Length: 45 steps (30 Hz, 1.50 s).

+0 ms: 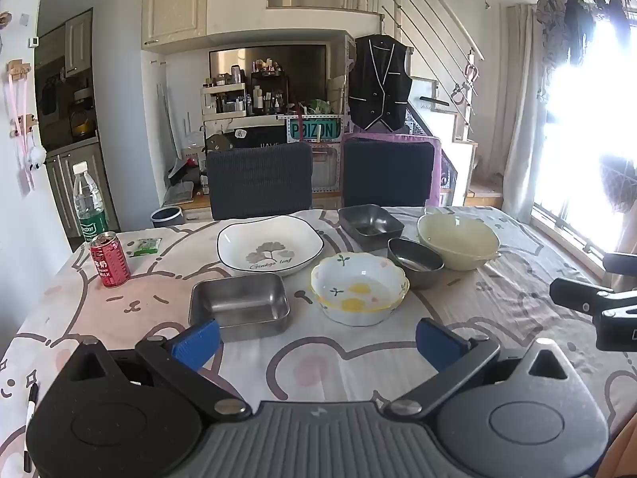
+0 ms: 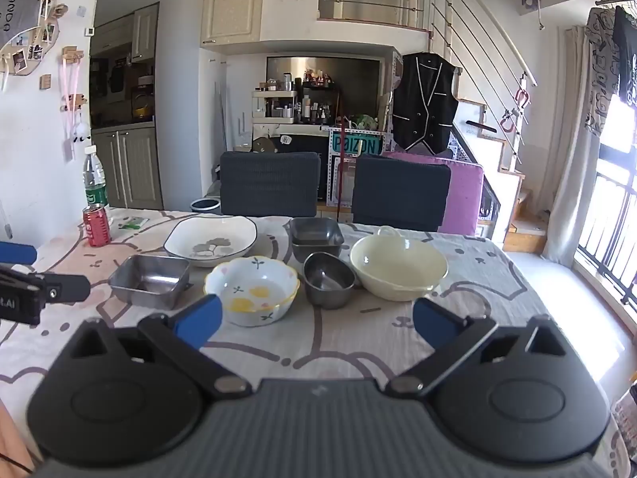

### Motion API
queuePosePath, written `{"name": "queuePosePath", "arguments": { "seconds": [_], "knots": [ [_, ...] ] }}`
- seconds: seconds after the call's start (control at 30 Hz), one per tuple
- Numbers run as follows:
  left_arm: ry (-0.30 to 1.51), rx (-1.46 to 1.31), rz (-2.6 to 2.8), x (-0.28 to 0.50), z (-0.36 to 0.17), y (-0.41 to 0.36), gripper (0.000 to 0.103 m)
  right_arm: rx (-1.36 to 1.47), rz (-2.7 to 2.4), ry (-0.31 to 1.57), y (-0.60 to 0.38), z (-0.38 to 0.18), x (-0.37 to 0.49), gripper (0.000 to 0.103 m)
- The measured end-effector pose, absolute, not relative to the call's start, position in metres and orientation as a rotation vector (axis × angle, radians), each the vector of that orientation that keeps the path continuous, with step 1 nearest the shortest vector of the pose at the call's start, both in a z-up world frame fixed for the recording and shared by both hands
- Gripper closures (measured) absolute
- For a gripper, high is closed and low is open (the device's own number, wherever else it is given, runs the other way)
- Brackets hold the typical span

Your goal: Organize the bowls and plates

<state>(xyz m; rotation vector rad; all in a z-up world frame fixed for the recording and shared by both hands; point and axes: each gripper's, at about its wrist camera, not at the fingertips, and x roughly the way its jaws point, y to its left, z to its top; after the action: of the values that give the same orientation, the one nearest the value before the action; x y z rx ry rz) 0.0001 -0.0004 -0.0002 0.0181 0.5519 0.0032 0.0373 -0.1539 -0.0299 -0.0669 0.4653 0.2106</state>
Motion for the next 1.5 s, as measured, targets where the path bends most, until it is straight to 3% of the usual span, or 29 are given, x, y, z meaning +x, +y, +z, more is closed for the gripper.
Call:
{"name": "queuePosePath", "arguments": {
  "seconds": [1.5],
  "knots": [
    [0.574,0.007,0.000,0.0021,-0.0056,0.0038,0.000,-0.077,0.224,0.471,-0.1491,-0.0303,0.0378,0.000]
  ]
}}
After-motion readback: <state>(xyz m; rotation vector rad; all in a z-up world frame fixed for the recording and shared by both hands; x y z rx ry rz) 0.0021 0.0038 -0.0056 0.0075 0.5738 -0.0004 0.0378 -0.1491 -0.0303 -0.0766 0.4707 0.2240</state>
